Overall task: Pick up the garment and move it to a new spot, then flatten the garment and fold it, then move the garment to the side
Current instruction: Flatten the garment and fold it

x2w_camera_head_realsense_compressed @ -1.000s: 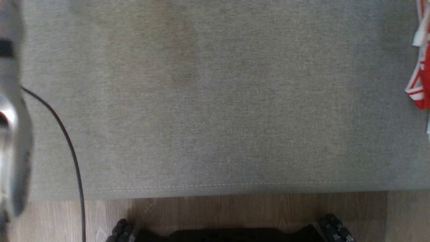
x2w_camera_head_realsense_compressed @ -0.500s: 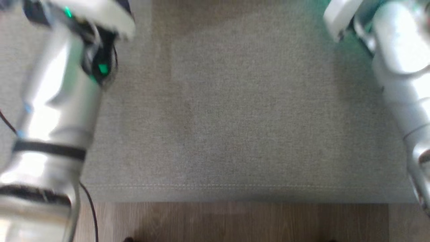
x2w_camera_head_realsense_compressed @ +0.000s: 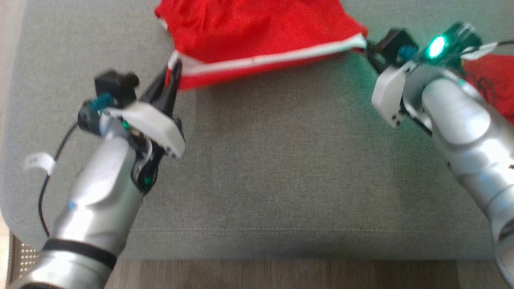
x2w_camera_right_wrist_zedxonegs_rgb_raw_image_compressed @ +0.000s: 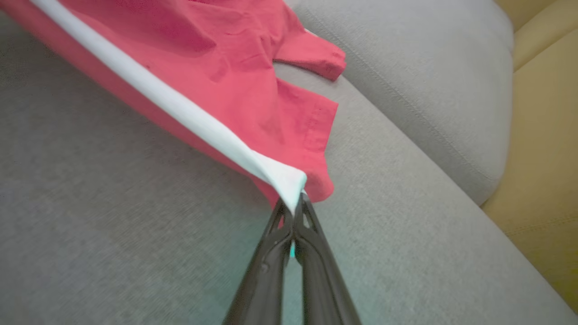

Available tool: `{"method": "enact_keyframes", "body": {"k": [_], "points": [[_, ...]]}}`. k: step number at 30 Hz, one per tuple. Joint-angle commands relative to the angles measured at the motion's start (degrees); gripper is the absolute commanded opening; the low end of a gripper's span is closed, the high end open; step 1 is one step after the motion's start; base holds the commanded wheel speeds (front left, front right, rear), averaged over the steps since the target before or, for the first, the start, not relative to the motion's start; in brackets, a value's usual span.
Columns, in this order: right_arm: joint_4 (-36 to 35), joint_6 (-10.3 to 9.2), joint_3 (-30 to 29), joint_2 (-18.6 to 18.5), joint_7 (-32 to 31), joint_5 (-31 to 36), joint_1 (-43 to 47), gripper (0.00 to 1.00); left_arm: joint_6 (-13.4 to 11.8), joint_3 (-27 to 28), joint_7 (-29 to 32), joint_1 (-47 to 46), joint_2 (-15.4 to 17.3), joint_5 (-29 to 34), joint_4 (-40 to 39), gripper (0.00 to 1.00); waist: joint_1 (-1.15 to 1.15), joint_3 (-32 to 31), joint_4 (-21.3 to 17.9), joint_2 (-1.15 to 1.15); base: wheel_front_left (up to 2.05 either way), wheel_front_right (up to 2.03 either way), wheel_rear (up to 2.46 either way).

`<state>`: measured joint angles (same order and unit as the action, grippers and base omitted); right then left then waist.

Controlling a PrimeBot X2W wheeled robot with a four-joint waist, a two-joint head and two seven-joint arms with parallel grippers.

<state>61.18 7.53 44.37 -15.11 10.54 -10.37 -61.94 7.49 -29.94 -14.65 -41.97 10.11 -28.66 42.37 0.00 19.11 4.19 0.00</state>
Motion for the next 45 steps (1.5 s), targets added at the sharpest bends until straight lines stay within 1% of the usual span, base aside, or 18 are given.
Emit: {"method": "enact_keyframes", "body": {"k": [1,2,6,12,14,17,22,29,39,42,45], "points": [[-2.7,-0.04,3.4,-1.7,-1.4,-3.5,1.9,0.0,0.0,0.9,-0.3,0.8,2.8,1.0,-1.8,0.0,0.0,-1.9,-0.2,0.0,0.0,0.0,0.0],[-2.7,-0.04,3.4,-1.7,-1.4,-3.5,1.9,0.0,0.0,0.9,-0.3,0.8,2.8,1.0,-1.8,0.0,0.0,-1.9,-0.2,0.0,0.0,0.0,0.0],[-6.8,-0.04,9.4,-5.3,-4.3,-9.5,3.6,0.0,-0.1,0.3,-0.3,4.1,3.2,2.2,-2.6,0.0,0.0,-3.8,-0.3,0.0,0.0,0.0,0.0],[-14.3,-0.04,17.4,-11.9,-8.3,-17.5,5.4,0.0,-0.3,0.2,-0.3,8.7,3.0,3.2,-4.0,0.0,0.0,-6.5,-0.5,0.0,0.0,0.0,0.0],[-16.9,-0.04,19.6,-14.0,-9.6,-19.8,5.8,0.0,-0.4,0.3,-0.3,10.2,2.8,3.2,-4.5,0.0,0.0,-7.5,-0.5,0.0,0.0,0.0,0.0],[-20.8,-0.04,22.6,-17.3,-11.3,-23.2,6.8,0.0,-0.4,0.9,-0.3,13.0,1.8,1.4,-5.1,0.0,0.0,-9.2,-0.6,0.0,0.0,0.0,0.0],[-28.3,-0.04,26.9,-22.9,-15.1,-27.8,8.4,0.0,-0.4,0.1,-0.3,17.1,1.5,1.2,-6.9,0.0,0.0,-12.0,-0.8,0.0,0.0,0.0,0.0],[-40.6,-0.04,28.8,-30.2,-21.1,-32.4,12.2,0.0,-0.6,-1.2,0.3,23.6,1.8,0.2,-9.2,0.0,0.0,-15.3,-1.4,0.0,0.0,0.0,0.0],[-55.6,-0.04,29.0,-40.7,-28.7,-34.3,19.3,0.0,-1.1,-3.0,4.2,33.1,3.1,-2.2,-16.6,0.0,0.0,-18.5,-1.4,0.0,0.0,0.0,0.0],[-58.0,-0.04,29.0,-42.2,-28.5,-35.3,17.9,0.0,-1.5,-3.0,5.5,35.2,3.4,-3.3,-19.8,0.0,0.0,-18.6,-1.3,0.0,0.0,0.0,0.0],[-57.9,-0.04,28.9,-42.1,-27.4,-35.8,15.7,0.0,-2.0,-2.3,7.3,35.7,3.4,-5.0,-22.8,0.0,0.0,-18.2,-0.5,0.0,0.0,0.0,0.0]]}}
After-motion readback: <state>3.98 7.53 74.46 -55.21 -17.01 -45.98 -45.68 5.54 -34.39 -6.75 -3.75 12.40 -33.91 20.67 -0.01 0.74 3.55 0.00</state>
